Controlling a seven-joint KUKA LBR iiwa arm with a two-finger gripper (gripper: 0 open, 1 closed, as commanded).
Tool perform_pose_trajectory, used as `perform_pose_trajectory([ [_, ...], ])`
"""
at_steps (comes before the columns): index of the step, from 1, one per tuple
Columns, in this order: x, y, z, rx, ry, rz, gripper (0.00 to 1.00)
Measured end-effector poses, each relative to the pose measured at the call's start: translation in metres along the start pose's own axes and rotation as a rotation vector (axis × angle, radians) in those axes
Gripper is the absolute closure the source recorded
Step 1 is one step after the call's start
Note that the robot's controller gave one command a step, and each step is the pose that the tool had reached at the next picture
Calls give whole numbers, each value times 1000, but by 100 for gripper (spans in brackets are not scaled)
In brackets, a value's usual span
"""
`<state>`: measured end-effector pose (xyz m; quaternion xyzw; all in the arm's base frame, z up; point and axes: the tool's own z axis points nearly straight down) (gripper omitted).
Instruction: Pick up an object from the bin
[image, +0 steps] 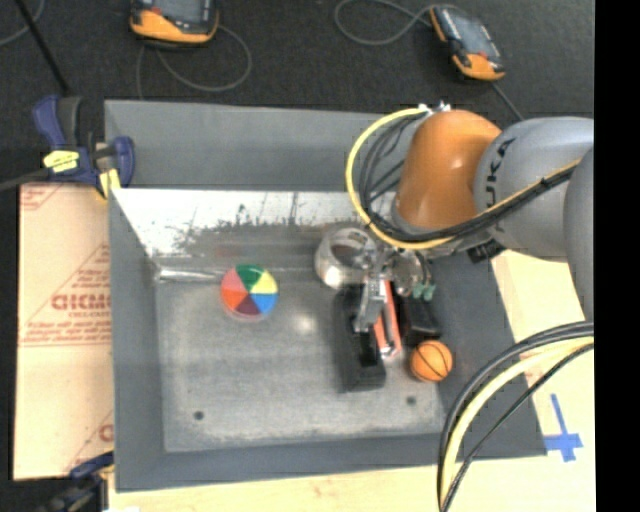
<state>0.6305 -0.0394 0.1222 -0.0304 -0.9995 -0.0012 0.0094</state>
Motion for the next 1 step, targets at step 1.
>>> perform_pose_trajectory([
  [1, 0, 0, -7, 1, -6, 0, 100],
])
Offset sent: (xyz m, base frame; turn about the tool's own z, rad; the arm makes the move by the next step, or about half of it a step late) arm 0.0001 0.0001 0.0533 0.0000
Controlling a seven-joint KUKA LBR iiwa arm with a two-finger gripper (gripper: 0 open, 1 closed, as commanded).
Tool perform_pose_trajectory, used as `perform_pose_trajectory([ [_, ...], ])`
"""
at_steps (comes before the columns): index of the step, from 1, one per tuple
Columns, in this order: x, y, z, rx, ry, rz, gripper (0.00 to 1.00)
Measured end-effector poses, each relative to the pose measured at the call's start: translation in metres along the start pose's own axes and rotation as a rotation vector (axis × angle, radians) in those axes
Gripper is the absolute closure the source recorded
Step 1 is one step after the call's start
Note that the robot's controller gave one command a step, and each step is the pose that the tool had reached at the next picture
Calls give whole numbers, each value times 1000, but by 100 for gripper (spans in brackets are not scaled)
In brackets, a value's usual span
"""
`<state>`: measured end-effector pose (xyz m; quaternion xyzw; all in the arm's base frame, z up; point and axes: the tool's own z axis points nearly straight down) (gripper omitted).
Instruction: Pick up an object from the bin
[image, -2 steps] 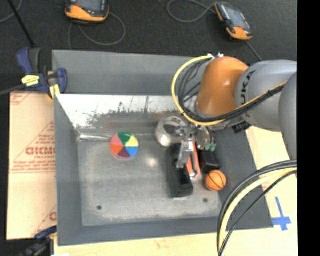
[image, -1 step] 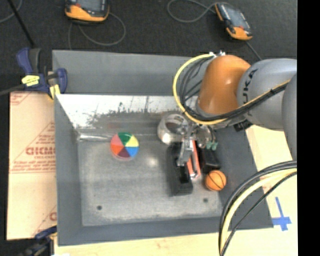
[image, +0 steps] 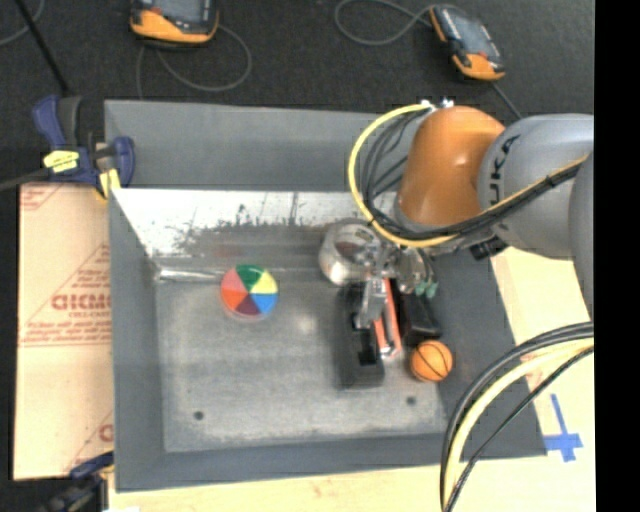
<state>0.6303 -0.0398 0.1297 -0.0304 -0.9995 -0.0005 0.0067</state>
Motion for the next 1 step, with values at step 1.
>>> perform_pose_trajectory([
  [1, 0, 0, -12, 1, -3, 0, 100],
])
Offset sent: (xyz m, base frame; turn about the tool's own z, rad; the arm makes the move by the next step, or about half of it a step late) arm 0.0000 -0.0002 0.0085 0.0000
